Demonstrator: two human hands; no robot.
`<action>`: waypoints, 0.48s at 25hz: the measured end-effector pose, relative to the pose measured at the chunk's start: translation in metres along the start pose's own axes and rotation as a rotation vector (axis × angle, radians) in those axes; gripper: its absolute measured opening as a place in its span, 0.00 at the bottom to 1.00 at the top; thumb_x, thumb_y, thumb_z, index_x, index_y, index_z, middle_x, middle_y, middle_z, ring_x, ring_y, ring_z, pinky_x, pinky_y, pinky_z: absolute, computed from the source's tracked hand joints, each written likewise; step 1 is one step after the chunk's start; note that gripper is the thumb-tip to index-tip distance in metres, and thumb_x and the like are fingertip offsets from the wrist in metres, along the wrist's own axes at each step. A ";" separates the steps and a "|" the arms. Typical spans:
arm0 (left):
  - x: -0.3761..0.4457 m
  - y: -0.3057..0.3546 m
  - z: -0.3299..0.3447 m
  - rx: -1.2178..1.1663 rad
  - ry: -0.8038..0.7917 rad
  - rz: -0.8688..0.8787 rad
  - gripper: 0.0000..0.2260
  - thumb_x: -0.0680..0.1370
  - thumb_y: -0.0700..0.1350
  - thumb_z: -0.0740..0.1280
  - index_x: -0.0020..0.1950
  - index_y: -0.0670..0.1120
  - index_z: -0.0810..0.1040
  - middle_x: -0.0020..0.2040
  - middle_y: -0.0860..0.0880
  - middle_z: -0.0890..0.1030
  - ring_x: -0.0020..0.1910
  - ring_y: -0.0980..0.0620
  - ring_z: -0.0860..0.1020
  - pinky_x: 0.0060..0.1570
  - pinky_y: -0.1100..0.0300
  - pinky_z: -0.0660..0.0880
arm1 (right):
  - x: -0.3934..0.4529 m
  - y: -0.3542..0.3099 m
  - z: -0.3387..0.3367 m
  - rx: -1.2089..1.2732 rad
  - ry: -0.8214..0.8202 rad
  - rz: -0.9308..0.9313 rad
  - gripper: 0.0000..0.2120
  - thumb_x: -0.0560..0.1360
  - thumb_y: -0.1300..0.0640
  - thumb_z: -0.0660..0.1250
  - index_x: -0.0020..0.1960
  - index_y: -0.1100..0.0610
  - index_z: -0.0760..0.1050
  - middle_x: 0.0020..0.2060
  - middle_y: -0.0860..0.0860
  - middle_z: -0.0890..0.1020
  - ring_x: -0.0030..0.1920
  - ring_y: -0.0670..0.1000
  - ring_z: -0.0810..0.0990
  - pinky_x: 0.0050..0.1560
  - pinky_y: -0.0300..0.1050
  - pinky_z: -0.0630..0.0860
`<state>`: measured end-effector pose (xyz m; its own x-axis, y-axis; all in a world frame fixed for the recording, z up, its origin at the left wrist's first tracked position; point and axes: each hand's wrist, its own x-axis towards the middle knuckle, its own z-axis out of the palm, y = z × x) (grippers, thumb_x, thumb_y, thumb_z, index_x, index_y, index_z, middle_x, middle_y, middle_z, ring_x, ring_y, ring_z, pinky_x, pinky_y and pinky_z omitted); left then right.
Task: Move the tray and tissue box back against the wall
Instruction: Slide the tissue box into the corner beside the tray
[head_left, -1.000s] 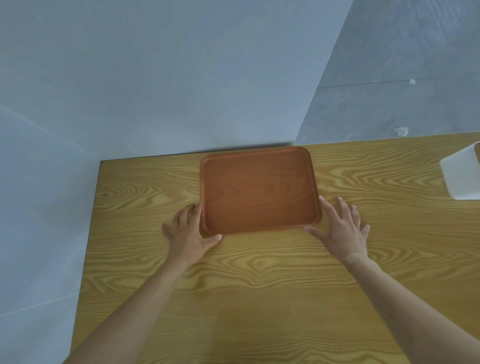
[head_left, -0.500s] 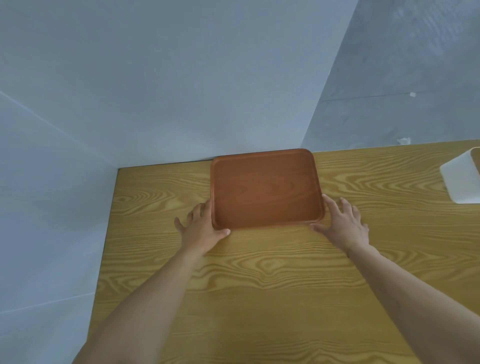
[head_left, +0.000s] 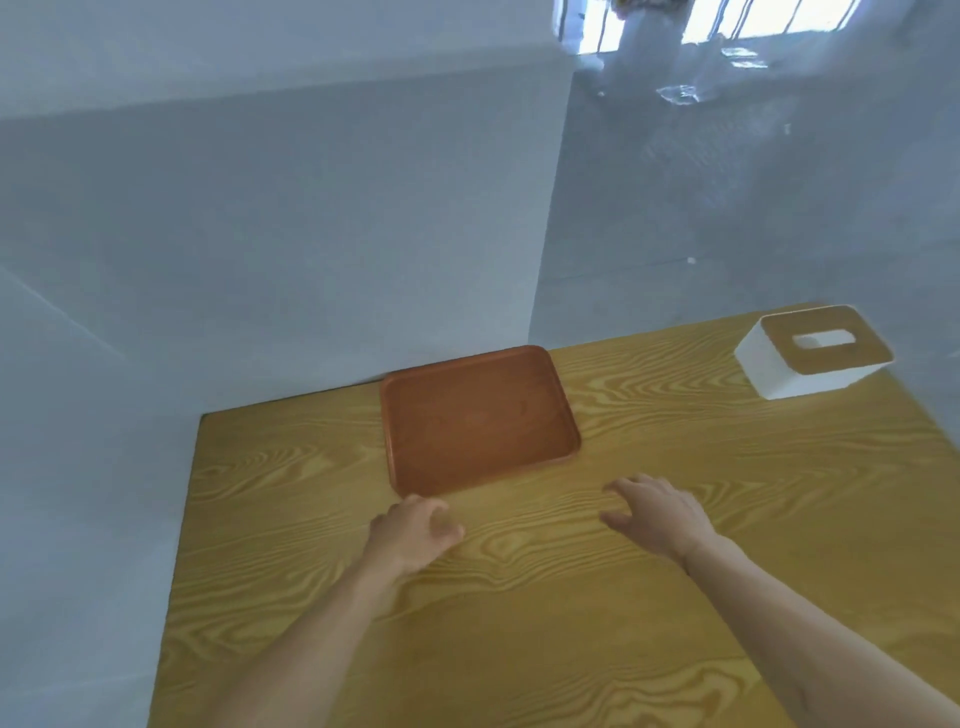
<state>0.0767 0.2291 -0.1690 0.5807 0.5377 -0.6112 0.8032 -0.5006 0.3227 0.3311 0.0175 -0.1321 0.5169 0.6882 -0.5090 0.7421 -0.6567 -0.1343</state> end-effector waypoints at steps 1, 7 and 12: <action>-0.001 0.010 -0.005 0.022 -0.034 0.076 0.30 0.75 0.69 0.61 0.72 0.54 0.69 0.70 0.49 0.72 0.68 0.48 0.72 0.66 0.49 0.69 | -0.013 0.006 -0.004 0.012 0.015 -0.009 0.23 0.78 0.38 0.61 0.71 0.43 0.69 0.67 0.48 0.76 0.66 0.54 0.73 0.60 0.53 0.72; -0.026 0.104 -0.030 0.217 -0.074 0.390 0.28 0.75 0.67 0.61 0.71 0.56 0.70 0.71 0.52 0.70 0.65 0.48 0.74 0.63 0.47 0.72 | -0.094 0.064 -0.024 0.060 0.101 -0.027 0.19 0.78 0.39 0.61 0.68 0.40 0.71 0.65 0.45 0.78 0.63 0.50 0.77 0.59 0.48 0.73; -0.065 0.207 -0.007 0.469 0.149 0.594 0.26 0.79 0.64 0.59 0.73 0.54 0.70 0.70 0.50 0.73 0.64 0.48 0.75 0.63 0.51 0.71 | -0.164 0.143 -0.021 0.053 0.240 0.030 0.19 0.79 0.38 0.61 0.68 0.40 0.70 0.64 0.43 0.78 0.61 0.48 0.78 0.56 0.46 0.75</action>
<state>0.2059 0.0948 -0.0574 0.9353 0.1581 -0.3165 0.2304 -0.9511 0.2059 0.3613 -0.1825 -0.0504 0.6298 0.7175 -0.2976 0.7047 -0.6889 -0.1698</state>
